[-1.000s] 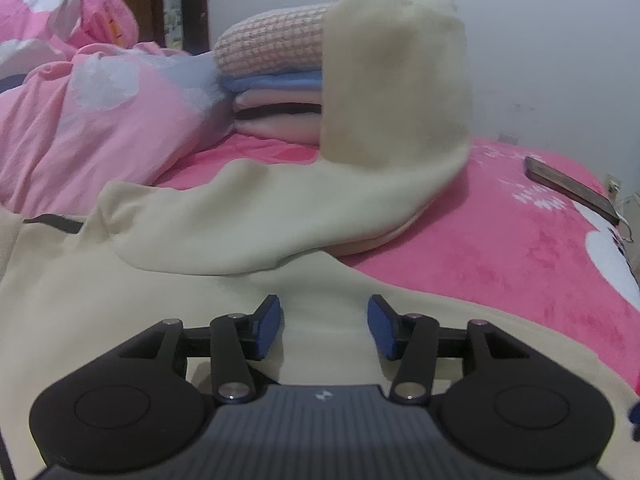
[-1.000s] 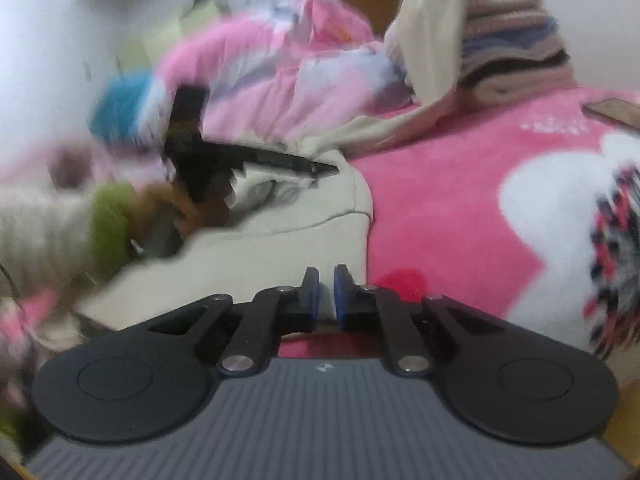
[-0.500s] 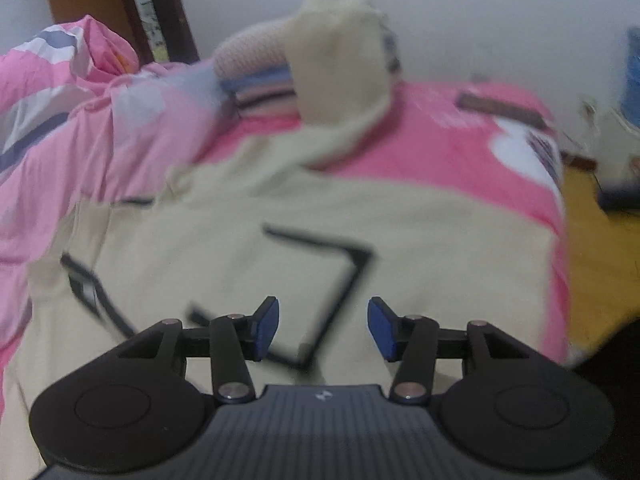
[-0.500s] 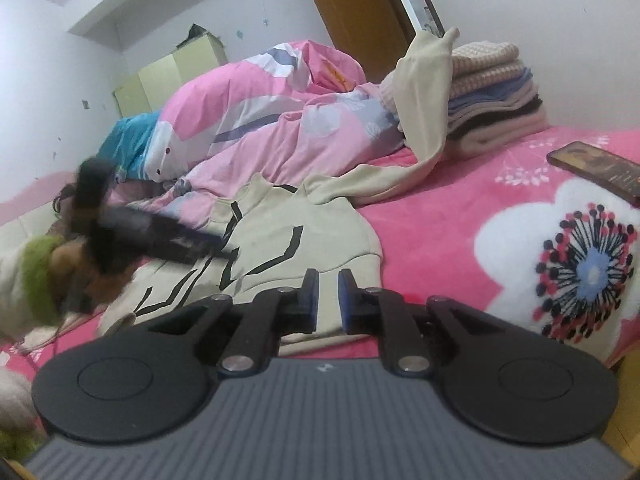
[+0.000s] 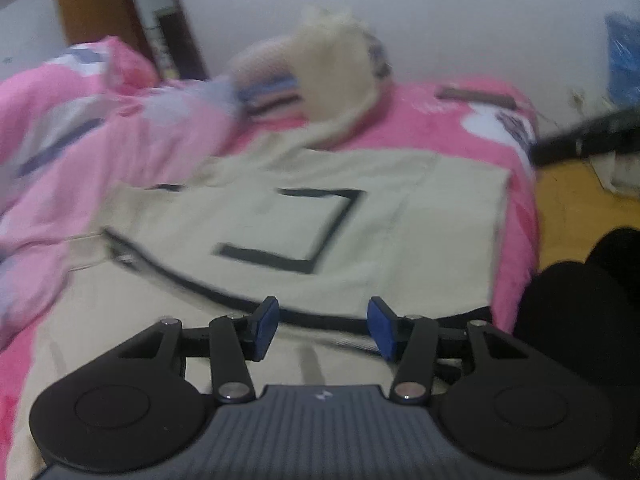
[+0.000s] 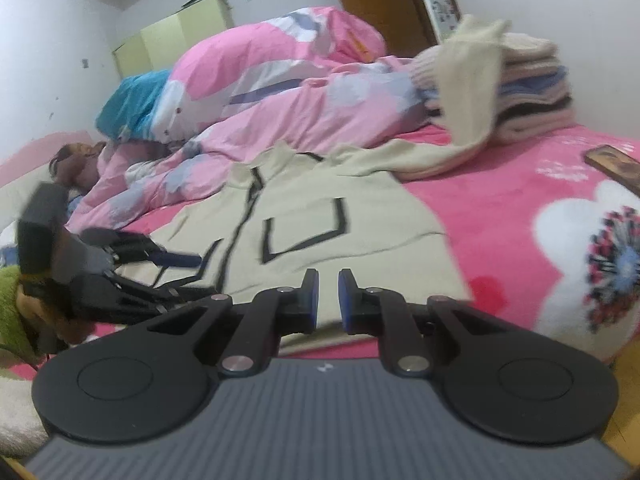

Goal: Fold clothes

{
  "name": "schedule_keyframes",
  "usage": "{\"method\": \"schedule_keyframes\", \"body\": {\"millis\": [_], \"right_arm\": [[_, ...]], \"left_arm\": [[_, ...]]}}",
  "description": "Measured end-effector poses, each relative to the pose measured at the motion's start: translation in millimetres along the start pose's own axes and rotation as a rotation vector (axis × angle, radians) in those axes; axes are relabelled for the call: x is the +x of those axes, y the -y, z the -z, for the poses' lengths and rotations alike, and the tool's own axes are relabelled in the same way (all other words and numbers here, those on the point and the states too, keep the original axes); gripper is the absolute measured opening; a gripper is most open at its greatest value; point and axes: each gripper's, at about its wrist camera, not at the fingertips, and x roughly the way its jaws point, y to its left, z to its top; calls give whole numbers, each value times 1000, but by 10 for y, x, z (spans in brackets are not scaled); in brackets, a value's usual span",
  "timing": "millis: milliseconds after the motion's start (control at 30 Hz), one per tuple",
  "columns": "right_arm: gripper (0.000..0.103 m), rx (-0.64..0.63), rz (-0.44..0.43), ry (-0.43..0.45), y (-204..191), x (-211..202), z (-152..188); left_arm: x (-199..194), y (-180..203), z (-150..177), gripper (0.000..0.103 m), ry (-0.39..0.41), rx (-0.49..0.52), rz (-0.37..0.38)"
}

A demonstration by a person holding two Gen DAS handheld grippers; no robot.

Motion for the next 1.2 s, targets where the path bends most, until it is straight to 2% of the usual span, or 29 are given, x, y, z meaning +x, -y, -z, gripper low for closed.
{"method": "schedule_keyframes", "body": {"millis": [133, 200, 267, 300, 400, 433, 467, 567, 633, 700, 767, 833, 933, 1000, 1067, 1100, 1133, 1200], "right_arm": [[11, 59, -111, -45, -293, 287, -16], [12, 115, -227, -117, -476, 548, -26], [18, 163, -318, -189, -648, 832, -23], [20, 185, -330, -221, -714, 976, -8], [22, 268, -321, -313, -827, 1427, 63], [22, 332, -348, -346, -815, 1580, 114], [22, 399, -379, -378, -800, 1734, 167], [22, 575, -555, -433, -881, 1956, 367], [22, 497, -654, -463, -1174, 1869, 403], [23, 349, -753, -513, -1580, 1676, 435], [25, 175, -813, -554, -1952, 1432, 495], [26, 53, -808, -566, -2159, 1229, 533], [28, 104, -683, -485, -1896, 1002, 427], [30, 143, -597, -429, -1707, 853, 354], [35, 182, -510, -372, -1518, 704, 280], [37, 201, -467, -344, -1423, 629, 243], [41, 219, -424, -315, -1329, 555, 206], [42, 271, -294, -262, -1080, 423, 191]], "left_arm": [[-414, -606, 222, 52, -26, -190, -61], [-565, -915, 397, 52, -49, -304, -73], [-668, -1189, 592, 51, -70, -413, -67], [-706, -1293, 681, 50, -79, -457, -67], [-812, -1527, 906, 49, -76, -552, -60], [-858, -1583, 961, 49, -65, -576, -57], [-904, -1640, 1015, 49, -53, -600, -54], [-987, -1724, 1095, 49, -23, -638, -41], [-1018, -1740, 1110, 49, -5, -647, -31], [-1049, -1756, 1125, 49, 14, -656, -20], [-1079, -1773, 1140, 49, 32, -664, -10], [-1110, -1789, 1155, 49, 50, -673, 1], [-1035, -1560, 1098, 49, 34, -603, 81], [-979, -1369, 1066, 50, 5, -526, 163], [-876, -1168, 1094, 53, -71, -438, 333], [-838, -1104, 1124, 53, -104, -415, 367], [-804, -1051, 1158, 52, -134, -399, 385], [-802, -1073, 1172, 49, -151, -404, 377]]}}
